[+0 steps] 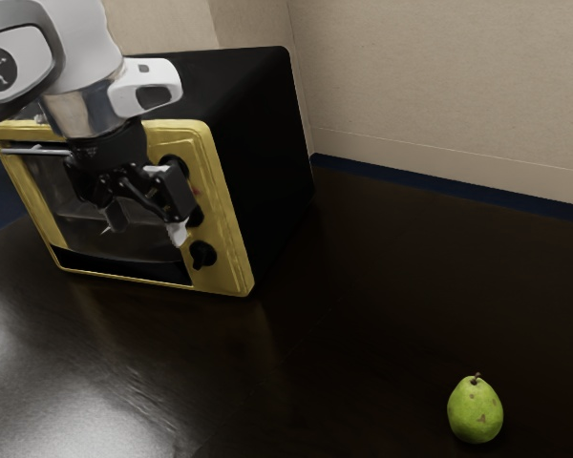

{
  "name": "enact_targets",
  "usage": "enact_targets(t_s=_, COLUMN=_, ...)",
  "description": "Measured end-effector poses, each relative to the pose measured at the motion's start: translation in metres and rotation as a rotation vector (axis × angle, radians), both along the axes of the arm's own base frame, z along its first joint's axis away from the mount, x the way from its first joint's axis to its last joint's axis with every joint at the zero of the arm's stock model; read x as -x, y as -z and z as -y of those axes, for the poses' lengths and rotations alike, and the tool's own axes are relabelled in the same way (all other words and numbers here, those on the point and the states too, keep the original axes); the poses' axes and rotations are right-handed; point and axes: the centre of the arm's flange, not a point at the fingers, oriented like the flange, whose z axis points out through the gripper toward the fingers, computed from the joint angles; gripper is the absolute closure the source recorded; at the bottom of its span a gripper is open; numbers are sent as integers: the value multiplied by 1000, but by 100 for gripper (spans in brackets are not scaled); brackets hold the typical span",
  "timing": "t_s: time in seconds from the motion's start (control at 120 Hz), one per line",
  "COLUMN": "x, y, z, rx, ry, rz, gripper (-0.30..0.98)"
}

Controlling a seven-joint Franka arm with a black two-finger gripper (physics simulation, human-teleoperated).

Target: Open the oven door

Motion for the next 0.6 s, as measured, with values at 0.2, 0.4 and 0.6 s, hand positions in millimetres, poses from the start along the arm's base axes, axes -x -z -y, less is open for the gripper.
enact_targets(t_s=0.2, x=40, y=18, z=-73, rx=-4, ry=-361, rz=-12, gripper=0)
enact_targets(t_s=0.4, x=109, y=15, z=-182, rx=89, ry=-742, rz=337, gripper=0)
enact_targets(t_s=0.6, x=73, y=26, z=-236, rx=275, ry=-1030, rz=590, gripper=0)
